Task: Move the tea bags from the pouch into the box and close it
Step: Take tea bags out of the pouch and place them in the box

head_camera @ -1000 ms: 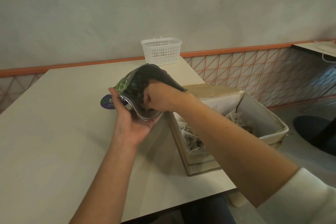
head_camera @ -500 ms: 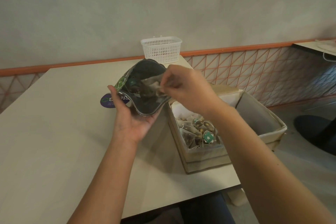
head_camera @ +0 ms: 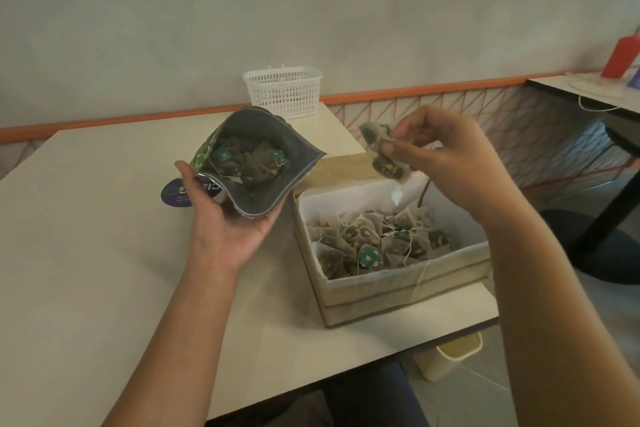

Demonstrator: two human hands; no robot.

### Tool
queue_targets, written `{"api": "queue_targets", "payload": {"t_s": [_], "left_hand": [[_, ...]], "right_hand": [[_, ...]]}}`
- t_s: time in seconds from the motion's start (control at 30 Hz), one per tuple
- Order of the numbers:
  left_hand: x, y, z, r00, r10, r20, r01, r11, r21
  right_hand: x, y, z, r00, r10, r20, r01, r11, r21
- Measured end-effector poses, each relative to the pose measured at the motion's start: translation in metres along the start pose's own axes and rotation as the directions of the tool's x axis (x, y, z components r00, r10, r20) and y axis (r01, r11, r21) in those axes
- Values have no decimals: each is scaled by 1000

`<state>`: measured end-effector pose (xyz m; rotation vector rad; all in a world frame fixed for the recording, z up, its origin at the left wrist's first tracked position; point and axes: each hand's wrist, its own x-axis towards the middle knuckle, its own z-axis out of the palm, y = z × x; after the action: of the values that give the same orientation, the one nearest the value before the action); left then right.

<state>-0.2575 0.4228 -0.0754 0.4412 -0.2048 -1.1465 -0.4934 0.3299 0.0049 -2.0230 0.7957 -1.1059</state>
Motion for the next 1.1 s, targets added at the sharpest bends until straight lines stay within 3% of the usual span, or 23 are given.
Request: {"api": "queue_targets", "payload": {"t_s": [0.2,0.4,0.47,0.53,0.6,0.63,0.7,0.73,0.8,0.9,1.03,1.1], "left_hand": [[-2,-5,3,1000,14,3,-15,997,70],[-4,-5,6,1000,14,17,-16,997,82],[-4,-5,6,1000,17,20,-18,996,89],[-5,-5,6,1000,17,23,-19,996,89],[-5,-5,7,999,26,19,-27,995,93],[-5,-5,7,999,29,16,-30,995,94],[-5,-5,8,1000,28,13,-29,996,88],[-6,-5,8,1000,28,13,-29,996,88],[-6,-5,7,999,28,15,-29,995,98],[-8,-3,7,1000,31,3,-31,993,110],[-8,-2,6,999,45,-19,-42,990,134],[-9,0,5,998,52,-33,-46,987,156]], "right_hand": [[-13,34,-12,968,192,164,-135,942,-307],[-17,58,-10,802,472,367,-223,806,-549],[-15,59,-8,824,464,324,-234,801,-551],[-13,58,-4,901,368,230,-191,812,-552],[-11,57,1,927,296,228,-119,812,-571],[-11,57,3,904,318,285,-103,811,-576],[-10,58,6,786,451,423,-122,784,-609],[-9,59,7,729,514,452,-135,755,-642],[-7,56,8,696,567,440,-137,707,-694],[-2,43,10,779,492,388,-116,722,-682],[6,14,28,935,196,295,13,813,-582],[13,4,43,968,85,236,41,875,-483]]}}
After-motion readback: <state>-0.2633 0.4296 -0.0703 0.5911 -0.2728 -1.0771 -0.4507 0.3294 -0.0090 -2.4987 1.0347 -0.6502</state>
